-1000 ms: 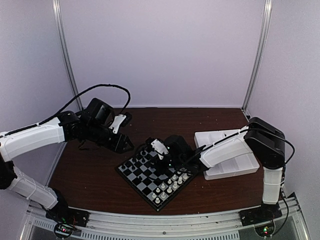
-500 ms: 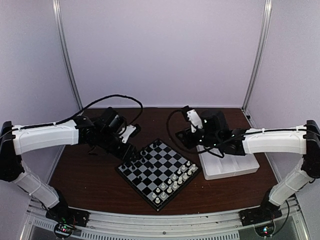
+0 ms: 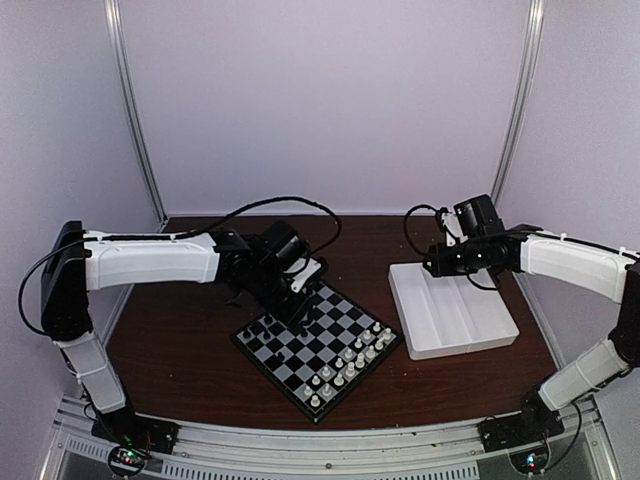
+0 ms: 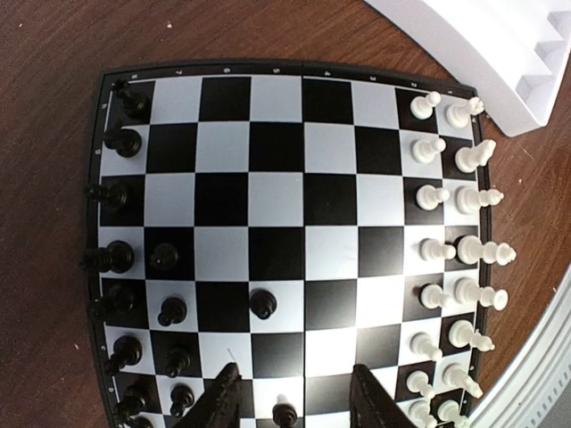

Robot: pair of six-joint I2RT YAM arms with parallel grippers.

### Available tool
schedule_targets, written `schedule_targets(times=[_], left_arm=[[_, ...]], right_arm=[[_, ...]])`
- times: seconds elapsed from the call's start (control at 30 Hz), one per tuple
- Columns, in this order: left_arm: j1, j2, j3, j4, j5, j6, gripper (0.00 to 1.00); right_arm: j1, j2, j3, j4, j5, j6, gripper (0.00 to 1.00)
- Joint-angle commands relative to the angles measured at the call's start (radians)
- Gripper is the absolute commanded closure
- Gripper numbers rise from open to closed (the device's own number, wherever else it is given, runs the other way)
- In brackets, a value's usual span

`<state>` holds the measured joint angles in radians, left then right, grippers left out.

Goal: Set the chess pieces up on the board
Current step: Pick up the chess piece from the chessboard.

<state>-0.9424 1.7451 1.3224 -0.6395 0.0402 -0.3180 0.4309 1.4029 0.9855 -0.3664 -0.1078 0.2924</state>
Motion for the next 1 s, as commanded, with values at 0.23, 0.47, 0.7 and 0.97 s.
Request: schedule_targets(times=[0.23,0.47,0.7,0.97], left_arm=[[-0.031,0.156,0.148,-0.124,-0.077,0.033,0.63],[-0.032,0.193,0.160,-0.134,-0.084,0.040,0.68],[-0.032,0.234,0.179,-0.133,-0.087,0.041,0.69],[-0.031,0.263,0.208,-0.145,-0.104,0.052,0.75]], right_arm=[[-0.037,-0.098,-0.082,0.003,-0.047,0.031,0.54],[-0.050,-0.128,-0.113,0.041,-0.062,0.039,0.54],[-0.055,-0.154,-0.143,0.074,-0.059,0.037,0.52],[-0.060,-0.152,-0.159,0.105,-0.088,0.042,0.51]])
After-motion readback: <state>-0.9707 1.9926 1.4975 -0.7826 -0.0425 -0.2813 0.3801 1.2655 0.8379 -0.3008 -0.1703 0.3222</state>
